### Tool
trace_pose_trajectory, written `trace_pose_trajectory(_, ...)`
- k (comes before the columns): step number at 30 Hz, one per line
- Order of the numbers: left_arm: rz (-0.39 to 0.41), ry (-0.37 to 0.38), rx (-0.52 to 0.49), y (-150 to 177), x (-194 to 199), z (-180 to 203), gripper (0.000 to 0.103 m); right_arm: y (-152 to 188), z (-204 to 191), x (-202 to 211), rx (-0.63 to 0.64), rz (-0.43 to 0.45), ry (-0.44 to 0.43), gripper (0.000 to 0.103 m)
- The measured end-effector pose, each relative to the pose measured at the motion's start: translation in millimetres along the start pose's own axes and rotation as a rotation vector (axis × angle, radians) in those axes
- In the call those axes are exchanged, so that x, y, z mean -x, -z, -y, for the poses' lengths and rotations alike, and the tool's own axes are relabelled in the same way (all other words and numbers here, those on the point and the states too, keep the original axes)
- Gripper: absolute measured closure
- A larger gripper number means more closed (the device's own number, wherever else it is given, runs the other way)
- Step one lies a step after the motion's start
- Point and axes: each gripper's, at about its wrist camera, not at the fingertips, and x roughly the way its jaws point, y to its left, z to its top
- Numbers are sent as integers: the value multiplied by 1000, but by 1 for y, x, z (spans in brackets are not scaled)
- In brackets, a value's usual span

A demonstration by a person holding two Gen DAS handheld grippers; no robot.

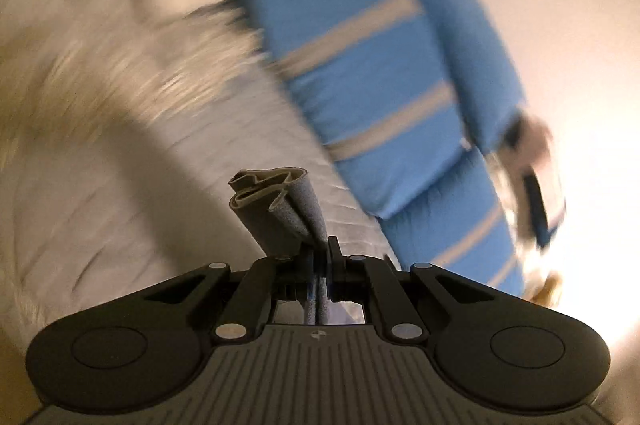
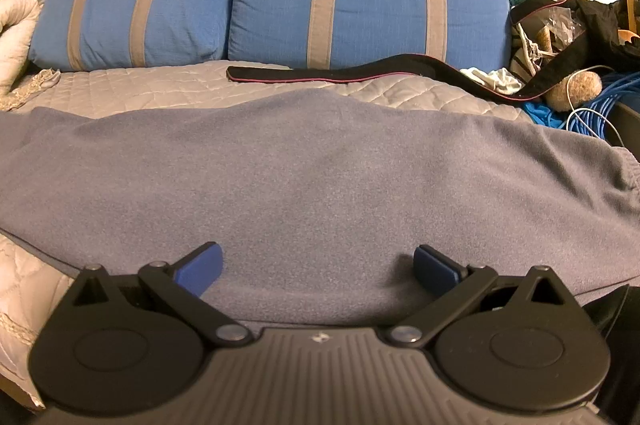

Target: Fold clothes

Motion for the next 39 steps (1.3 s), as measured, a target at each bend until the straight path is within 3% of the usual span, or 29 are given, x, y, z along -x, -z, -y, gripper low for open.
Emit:
trace_pose_trajectory(7, -12, 118, -382, 24, -3, 164, 98, -1, -1, -1, -4, -7, 1, 1)
trace_pose_trajectory(12, -71, 204, -546, 71, -26, 244, 98, -2, 1, -2, -10, -15, -9, 1)
trace_pose_trajectory(17, -151, 264, -622, 115, -65, 287, 98, -3, 3, -2, -7, -18, -18, 1)
trace_pose_trajectory(23, -220, 286, -641, 158, -104, 307, 97, -4, 4, -3, -6, -22, -28, 1)
trace_pose_trajectory(24, -234, 296, -638, 166, -110, 310, 93, -4, 4, -4, -5, -22, -29, 0)
trace_pose_trajectory(27, -278, 346, -629, 182, -123, 315, 61, -4, 4, -4, -3, -22, -33, 1)
trace_pose_trajectory(31, -268, 378, -634, 185, -120, 312, 42, -4, 4, -3, -1, -23, -37, 1)
trace_pose_trajectory(35, -227, 303, -663, 184, -114, 296, 35, -4, 4, -3, -1, -24, -36, 1)
trace_pose_trajectory(39, -160, 137, -744, 189, -110, 269, 33, -8, 7, -2, -17, -37, -48, 1)
